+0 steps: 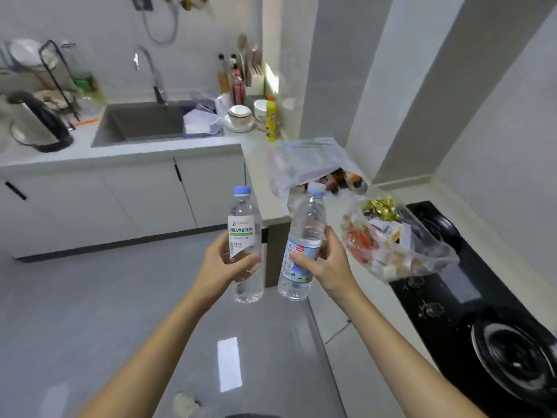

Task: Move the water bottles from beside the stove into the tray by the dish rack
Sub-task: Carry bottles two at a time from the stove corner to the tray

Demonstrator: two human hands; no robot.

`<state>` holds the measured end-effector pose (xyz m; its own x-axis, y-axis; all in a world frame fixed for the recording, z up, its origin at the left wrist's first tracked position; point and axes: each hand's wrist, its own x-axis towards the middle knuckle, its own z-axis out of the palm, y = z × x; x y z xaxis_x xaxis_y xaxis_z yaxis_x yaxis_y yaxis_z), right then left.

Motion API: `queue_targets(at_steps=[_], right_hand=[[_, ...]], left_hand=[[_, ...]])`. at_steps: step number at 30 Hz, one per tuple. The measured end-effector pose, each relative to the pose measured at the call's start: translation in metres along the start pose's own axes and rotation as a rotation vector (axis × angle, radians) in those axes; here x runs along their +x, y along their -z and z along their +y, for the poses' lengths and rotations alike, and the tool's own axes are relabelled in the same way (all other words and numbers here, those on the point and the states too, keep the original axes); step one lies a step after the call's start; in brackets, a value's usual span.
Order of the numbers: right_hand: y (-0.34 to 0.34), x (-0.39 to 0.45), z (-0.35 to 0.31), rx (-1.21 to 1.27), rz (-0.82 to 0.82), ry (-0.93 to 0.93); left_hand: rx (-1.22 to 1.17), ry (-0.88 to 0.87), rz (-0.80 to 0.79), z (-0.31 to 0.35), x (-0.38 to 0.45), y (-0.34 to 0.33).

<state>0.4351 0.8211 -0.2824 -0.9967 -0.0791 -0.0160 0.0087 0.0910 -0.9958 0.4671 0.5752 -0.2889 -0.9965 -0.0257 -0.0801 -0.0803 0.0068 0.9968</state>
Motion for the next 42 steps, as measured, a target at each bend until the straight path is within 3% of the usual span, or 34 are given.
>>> queue_targets(at_steps=[14, 22, 30, 42], right_hand=[[-0.426, 0.144, -0.091, -0.031, -0.533, 0.103], [-0.601, 0.198, -0.093, -0.020, -0.780, 0.145], [-0.770, 0.301, -0.099, 0.041, -0.932, 0.121], [-0.965, 0.452, -0.133, 0.053, -1.052, 0.086]], left_hand=[[-0.074, -0.082, 0.604, 0.041, 0.000, 0.396], [-0.033, -0.049, 0.880, 0.035, 0.003, 0.539], [-0.007, -0.023, 1.019, 0.045, 0.083, 0.673], [0.019, 0.028, 1.108, 0.062, 0.203, 0.846]])
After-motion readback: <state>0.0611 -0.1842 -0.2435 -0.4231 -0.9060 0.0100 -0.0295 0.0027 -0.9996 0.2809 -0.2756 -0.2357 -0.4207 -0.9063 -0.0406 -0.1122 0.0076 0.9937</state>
